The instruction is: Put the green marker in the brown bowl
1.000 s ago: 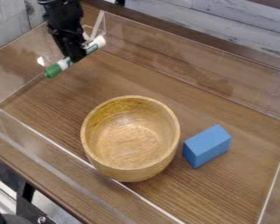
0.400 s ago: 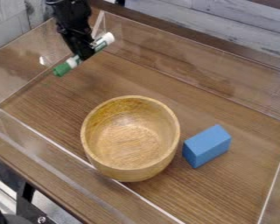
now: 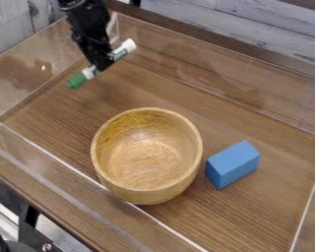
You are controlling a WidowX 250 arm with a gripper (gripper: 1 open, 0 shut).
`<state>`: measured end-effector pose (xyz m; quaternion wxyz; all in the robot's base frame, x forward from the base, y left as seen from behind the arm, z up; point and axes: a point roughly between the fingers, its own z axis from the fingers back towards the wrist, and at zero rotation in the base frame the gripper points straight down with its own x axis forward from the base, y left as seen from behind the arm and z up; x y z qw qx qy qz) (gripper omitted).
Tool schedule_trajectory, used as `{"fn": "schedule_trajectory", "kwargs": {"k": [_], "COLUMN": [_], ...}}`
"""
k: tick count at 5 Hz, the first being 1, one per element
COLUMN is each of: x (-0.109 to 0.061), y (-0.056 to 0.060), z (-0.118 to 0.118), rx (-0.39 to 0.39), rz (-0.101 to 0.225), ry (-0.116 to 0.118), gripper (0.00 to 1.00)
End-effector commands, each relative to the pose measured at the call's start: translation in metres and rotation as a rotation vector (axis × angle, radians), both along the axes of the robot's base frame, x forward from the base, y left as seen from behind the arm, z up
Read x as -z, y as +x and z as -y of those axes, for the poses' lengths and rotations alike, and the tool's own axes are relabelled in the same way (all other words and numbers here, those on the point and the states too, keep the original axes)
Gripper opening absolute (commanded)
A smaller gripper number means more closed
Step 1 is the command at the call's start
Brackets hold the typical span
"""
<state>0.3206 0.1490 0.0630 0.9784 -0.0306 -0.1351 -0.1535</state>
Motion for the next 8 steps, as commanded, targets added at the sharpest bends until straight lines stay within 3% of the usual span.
{"fn": "schedule_trajectory", "kwargs": {"k": [1,5,8], "x": [-0.030,-0.042,-0.050], "y": [0.012,0.006,-0.005], "z": [-0.005,-0.002,-0.022], "rx": [0.015,0.083,0.085], "rz": [0.103,0.189,0.199], "ry": [0.054,0.114,0.165], "gripper": [0.00,0.00,0.00]}}
